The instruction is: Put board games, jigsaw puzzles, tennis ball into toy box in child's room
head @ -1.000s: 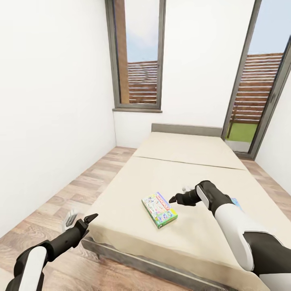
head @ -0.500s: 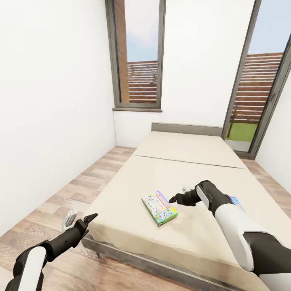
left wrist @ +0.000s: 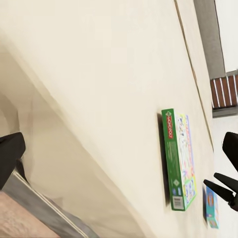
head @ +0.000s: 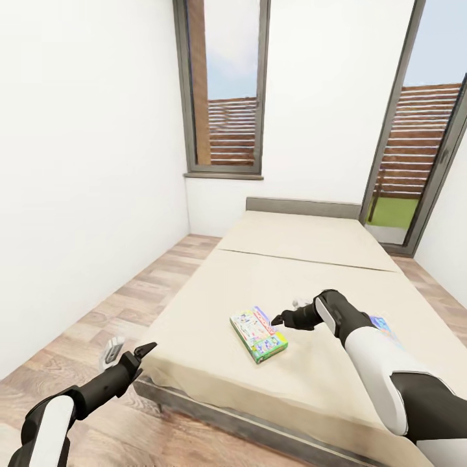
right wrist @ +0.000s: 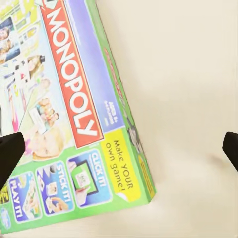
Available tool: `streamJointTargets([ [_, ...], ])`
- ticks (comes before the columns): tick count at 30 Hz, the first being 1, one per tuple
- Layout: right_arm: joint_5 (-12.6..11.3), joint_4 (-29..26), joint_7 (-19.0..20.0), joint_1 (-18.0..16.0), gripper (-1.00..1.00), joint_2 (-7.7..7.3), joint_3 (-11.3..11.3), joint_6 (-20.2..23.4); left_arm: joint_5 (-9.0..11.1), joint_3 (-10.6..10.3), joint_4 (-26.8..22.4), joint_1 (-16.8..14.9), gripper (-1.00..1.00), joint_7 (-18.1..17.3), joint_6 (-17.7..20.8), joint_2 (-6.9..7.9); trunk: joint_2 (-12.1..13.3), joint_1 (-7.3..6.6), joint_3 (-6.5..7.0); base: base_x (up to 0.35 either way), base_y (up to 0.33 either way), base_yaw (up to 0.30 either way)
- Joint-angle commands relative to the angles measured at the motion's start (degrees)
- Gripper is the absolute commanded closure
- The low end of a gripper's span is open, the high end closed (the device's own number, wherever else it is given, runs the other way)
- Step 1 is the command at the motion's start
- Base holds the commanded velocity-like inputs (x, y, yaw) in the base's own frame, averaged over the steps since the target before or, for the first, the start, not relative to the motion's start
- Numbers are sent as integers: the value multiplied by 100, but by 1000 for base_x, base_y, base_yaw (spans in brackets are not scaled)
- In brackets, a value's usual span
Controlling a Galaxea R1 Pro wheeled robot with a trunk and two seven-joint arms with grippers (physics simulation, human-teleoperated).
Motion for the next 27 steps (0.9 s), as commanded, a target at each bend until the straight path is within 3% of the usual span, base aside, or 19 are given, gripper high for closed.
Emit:
streamJointTargets([
  [1, 6, -9, 16, -1, -100, 0, -13, 29, -45, 18, -1, -7, -100, -52, 33, -7, -3, -1, -6, 0, 0, 176],
  [17, 4, -14, 17, -1, -100, -19, -17, 29, -46, 18, -1, -7, -100, -52, 25, -7, -3, -1, -6, 0, 0, 243],
  [27, 4, -15, 29, -1, -100, -40, -24, 34, -46, 16, -1, -7, -100, -52, 25, -5, -3, -1, -6, 0, 0, 118],
])
